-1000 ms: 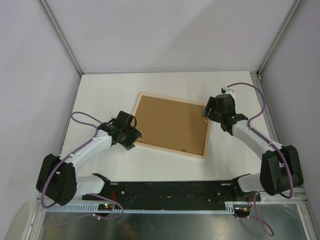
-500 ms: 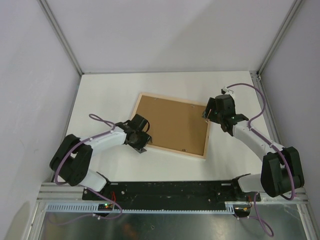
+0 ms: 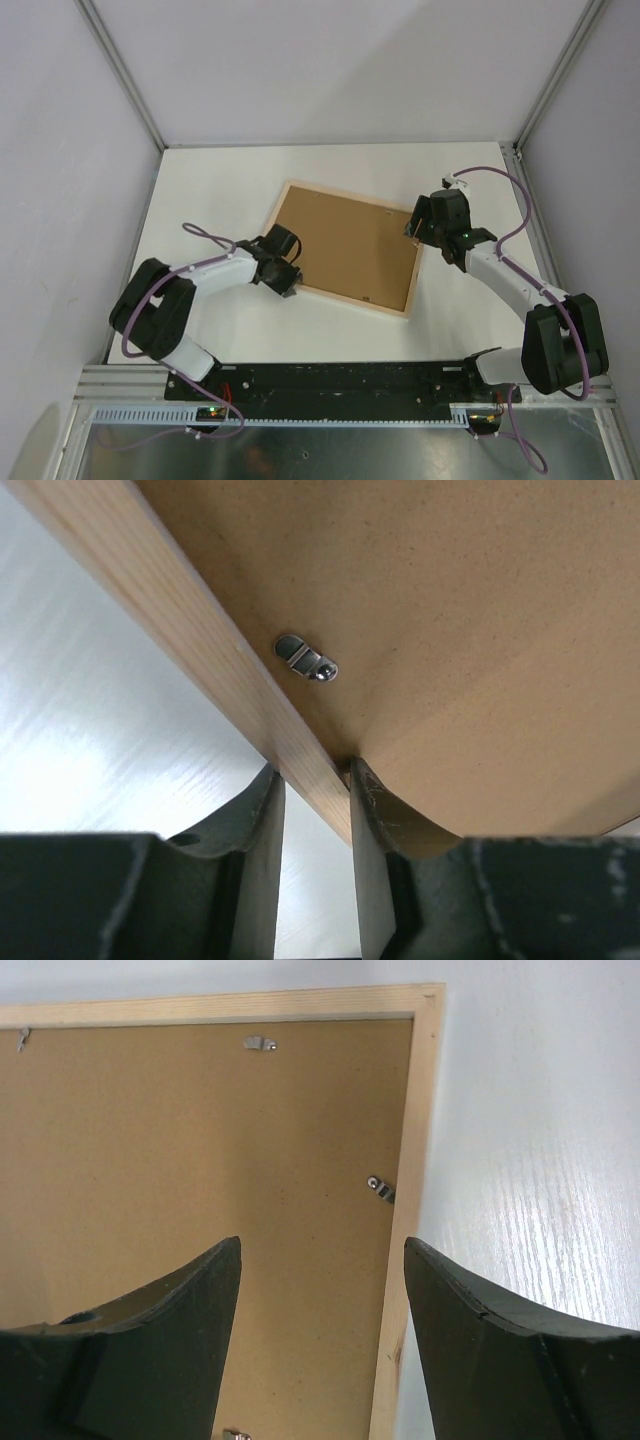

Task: Put the photo into the frame

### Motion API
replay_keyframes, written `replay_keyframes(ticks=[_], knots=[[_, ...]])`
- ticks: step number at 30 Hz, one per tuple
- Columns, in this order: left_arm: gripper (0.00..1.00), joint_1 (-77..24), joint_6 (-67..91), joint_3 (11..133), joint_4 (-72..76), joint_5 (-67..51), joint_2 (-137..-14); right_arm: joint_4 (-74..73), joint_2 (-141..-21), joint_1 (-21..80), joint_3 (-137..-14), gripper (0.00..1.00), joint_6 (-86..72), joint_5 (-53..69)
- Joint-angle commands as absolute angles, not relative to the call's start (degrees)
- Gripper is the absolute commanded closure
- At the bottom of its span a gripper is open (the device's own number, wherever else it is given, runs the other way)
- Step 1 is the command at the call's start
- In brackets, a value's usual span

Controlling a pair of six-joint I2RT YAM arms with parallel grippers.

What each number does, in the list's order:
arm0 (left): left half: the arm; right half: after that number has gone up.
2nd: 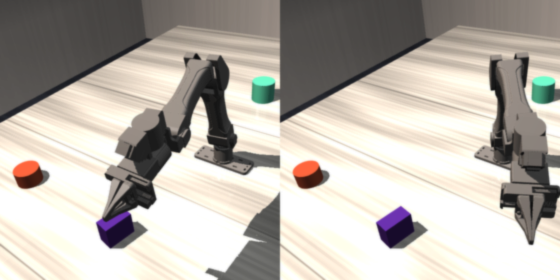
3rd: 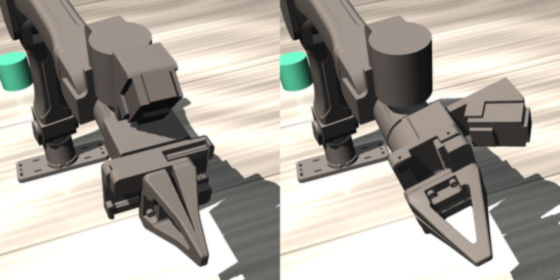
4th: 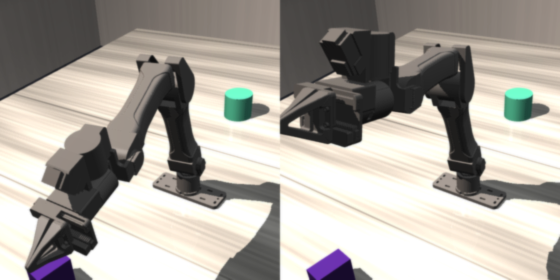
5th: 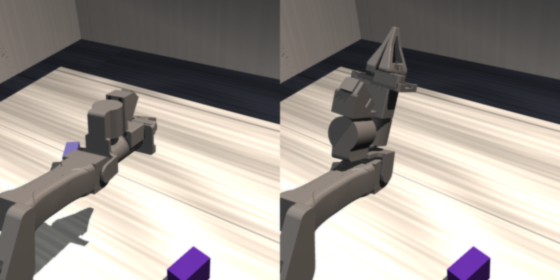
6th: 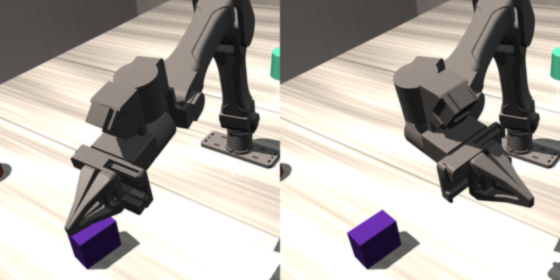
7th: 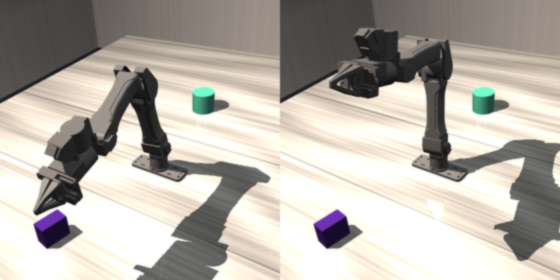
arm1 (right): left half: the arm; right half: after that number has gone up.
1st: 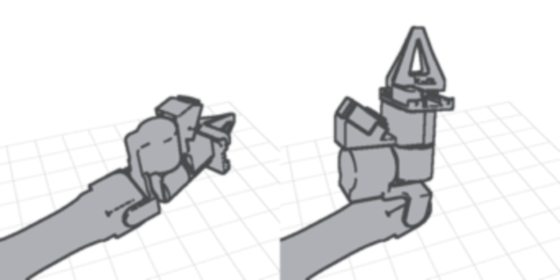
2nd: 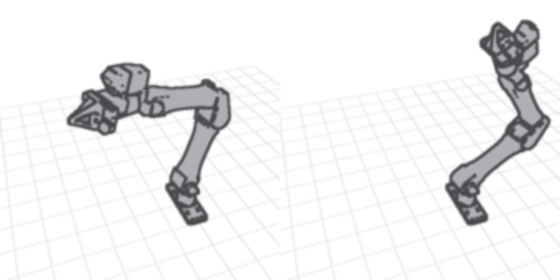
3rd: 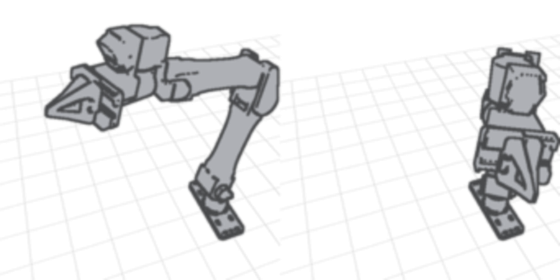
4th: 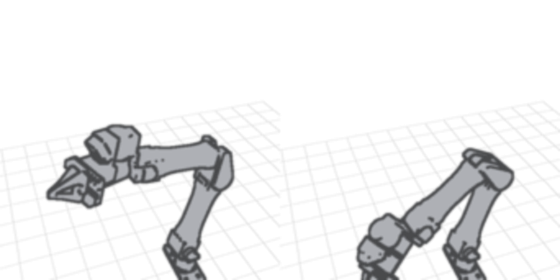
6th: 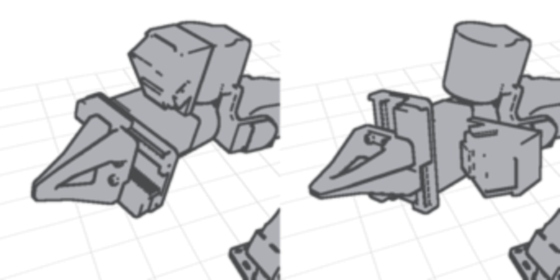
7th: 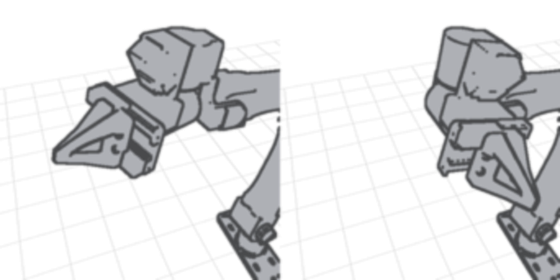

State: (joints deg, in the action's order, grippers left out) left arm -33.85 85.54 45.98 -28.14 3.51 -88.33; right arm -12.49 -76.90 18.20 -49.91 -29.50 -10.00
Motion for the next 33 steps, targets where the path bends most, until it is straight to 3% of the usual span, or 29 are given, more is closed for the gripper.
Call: replay_keyframes(ticks=[1, 4, 16, 23, 33], knots=[[0.89, -30.2, 74.0, 50.8, -27.2, 6.6, -91.1, -11.8, -75.8, 18.1, -50.5, 0.3, -28.7, -9.9], [0.98, -25.0, 60.8, 55.3, -27.2, 5.1, -95.2, -12.3, -75.7, 17.9, -50.5, 0.3, -28.2, -9.8], [1.0, -17.4, 25.1, 69.9, -25.8, -4.6, -108.1, -14.2, -78.4, 18.2, -50.4, 0.27, -25.7, -10.9], [1.0, -16.3, 14.3, 73.7, -25.8, -13.7, -111.5, -13.6, -80.4, 19.3, -48.2, 0.21, -23.9, -10.6], [1.0, -15.0, 8.2, 77.6, -27.7, -13.0, -112.0, -14.5, -80.2, 21.9, -44.8, 0.2, -23.0, -11.7]])
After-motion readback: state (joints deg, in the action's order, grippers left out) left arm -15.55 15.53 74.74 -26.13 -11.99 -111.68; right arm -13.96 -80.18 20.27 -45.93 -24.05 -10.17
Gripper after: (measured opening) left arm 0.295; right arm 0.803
